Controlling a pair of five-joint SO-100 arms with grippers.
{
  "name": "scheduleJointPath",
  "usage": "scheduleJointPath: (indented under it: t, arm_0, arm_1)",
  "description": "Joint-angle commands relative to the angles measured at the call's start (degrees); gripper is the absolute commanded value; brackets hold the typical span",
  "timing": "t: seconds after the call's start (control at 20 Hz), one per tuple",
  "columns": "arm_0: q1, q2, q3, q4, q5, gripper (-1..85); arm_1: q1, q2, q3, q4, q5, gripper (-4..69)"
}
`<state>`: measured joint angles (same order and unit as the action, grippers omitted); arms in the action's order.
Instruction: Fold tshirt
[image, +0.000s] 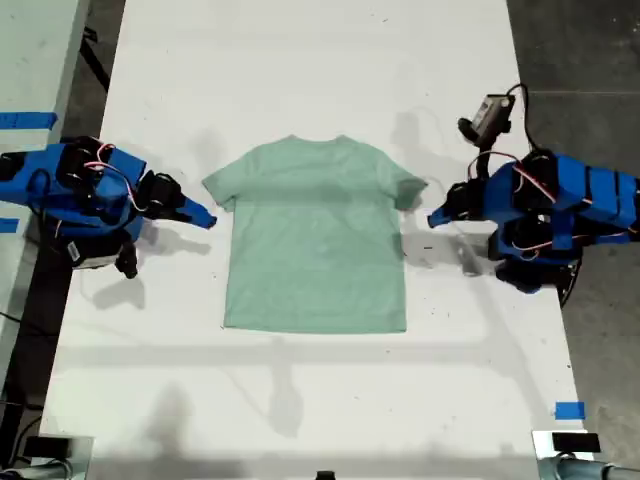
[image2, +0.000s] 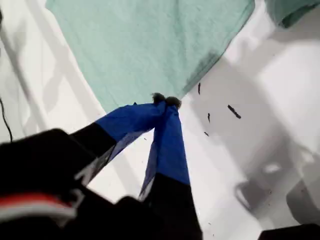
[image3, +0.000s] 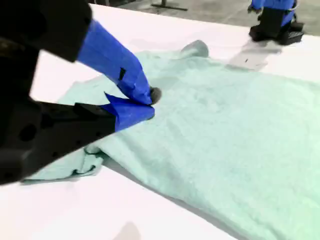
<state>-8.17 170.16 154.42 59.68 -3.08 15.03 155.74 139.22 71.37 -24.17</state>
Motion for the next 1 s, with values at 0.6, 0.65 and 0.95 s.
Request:
scheduleJointPath:
  t: [0.6,0.65,0.95]
  arm_0:
    - [-33.49,-29.79,-53.79,36.12,31.73,0.1]
    - [-31.99,-30.59,-53.00,36.04,31.20,0.1]
    - [-29.27,-26.37,-44.12,32.17,27.07,0.1]
  arm_1:
    - [22.06,-28.74,-41.75,18.37,-25.40,-0.4]
    - [22.41,-29.27,-42.19,18.46,-25.93,-0.4]
    - [25.05,-33.22,-41.13,16.17,-29.18,-0.4]
